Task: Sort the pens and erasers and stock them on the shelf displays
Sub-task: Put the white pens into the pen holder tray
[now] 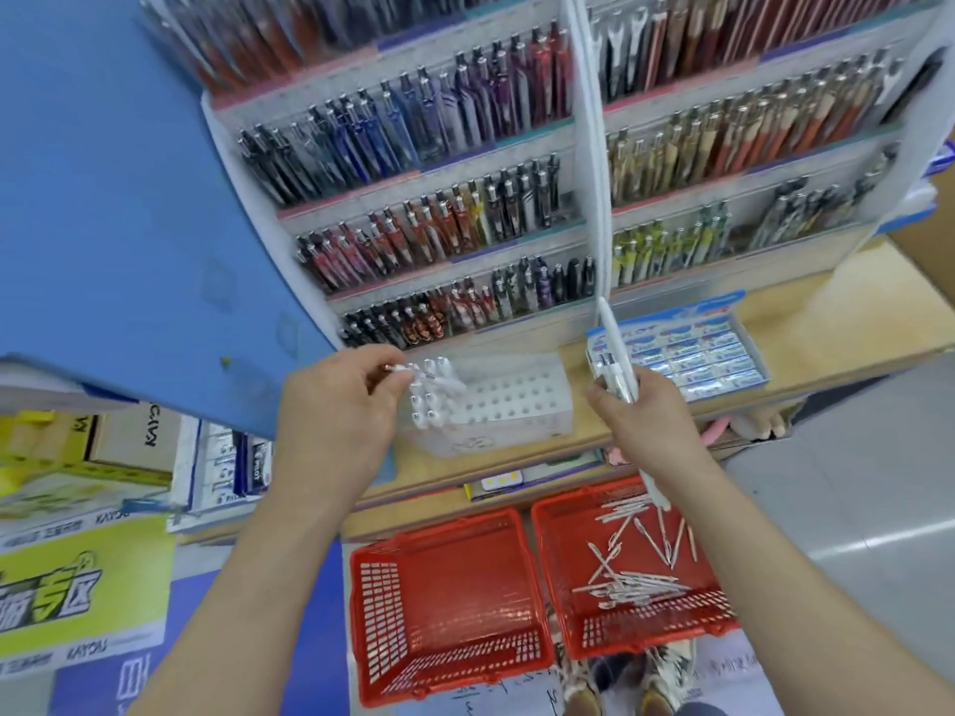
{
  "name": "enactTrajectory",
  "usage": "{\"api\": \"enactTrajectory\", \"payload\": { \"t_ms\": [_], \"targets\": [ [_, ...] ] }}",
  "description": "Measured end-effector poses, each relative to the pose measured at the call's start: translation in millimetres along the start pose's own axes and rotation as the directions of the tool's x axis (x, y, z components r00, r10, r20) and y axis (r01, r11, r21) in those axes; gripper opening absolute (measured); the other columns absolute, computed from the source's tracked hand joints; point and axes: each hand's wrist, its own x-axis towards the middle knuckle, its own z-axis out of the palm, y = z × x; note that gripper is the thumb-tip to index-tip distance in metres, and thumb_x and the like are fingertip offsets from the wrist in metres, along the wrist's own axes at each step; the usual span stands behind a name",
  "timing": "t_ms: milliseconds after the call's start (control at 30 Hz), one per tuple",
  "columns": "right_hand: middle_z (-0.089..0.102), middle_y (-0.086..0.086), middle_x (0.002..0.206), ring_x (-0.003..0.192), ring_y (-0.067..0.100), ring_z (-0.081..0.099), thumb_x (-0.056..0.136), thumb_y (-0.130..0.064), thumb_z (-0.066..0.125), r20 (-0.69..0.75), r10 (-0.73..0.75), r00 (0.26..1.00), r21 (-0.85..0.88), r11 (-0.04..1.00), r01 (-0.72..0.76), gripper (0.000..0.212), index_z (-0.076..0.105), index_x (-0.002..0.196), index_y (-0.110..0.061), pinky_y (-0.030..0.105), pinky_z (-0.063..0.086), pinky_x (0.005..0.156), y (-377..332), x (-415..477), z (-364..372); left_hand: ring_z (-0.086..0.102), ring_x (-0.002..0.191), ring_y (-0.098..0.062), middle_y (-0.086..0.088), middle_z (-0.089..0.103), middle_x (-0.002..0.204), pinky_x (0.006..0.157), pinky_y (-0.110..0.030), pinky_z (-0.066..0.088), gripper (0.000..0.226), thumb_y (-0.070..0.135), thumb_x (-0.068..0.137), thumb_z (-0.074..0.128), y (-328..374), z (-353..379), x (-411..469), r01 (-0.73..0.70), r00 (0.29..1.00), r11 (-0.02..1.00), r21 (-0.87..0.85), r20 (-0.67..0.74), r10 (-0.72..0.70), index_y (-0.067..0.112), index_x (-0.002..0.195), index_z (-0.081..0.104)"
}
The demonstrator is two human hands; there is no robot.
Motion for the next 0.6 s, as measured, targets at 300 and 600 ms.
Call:
{"api": "enactTrajectory", "payload": {
  "t_ms": [300,600],
  "targets": [
    [0.043,0.0,0.055,0.051,0.02,0.039,0.089,-0.026,0.058,0.009,0.027,1.0,-0.109,0.994,-0.026,0.027,0.048,0.066,-0.015,0.03,0.031,0.05,13,11,18,0.064,0.088,-0.026,-0.007,0.071,0.091,0.079,-0.034,0.048,0.018,0.022,0.087,0.064,-12,35,11,-0.079,0.991,0.974,0.215,0.121,0.054,0.015,0.103,0.071],
    [0.052,0.003,0.058,0.052,0.02,0.046,0.083,-0.025,0.067,0.042,0.017,0.999,-0.108,0.994,-0.013,0.02,0.064,0.078,-0.006,0.029,0.037,0.052,6,16,21,0.059,0.085,-0.029,-0.011,0.067,0.085,0.075,-0.039,0.048,0.016,0.015,0.091,0.057,-14,50,22,-0.14,0.976,0.949,0.281,0.2,0.085,0.007,0.092,0.071]
  ]
}}
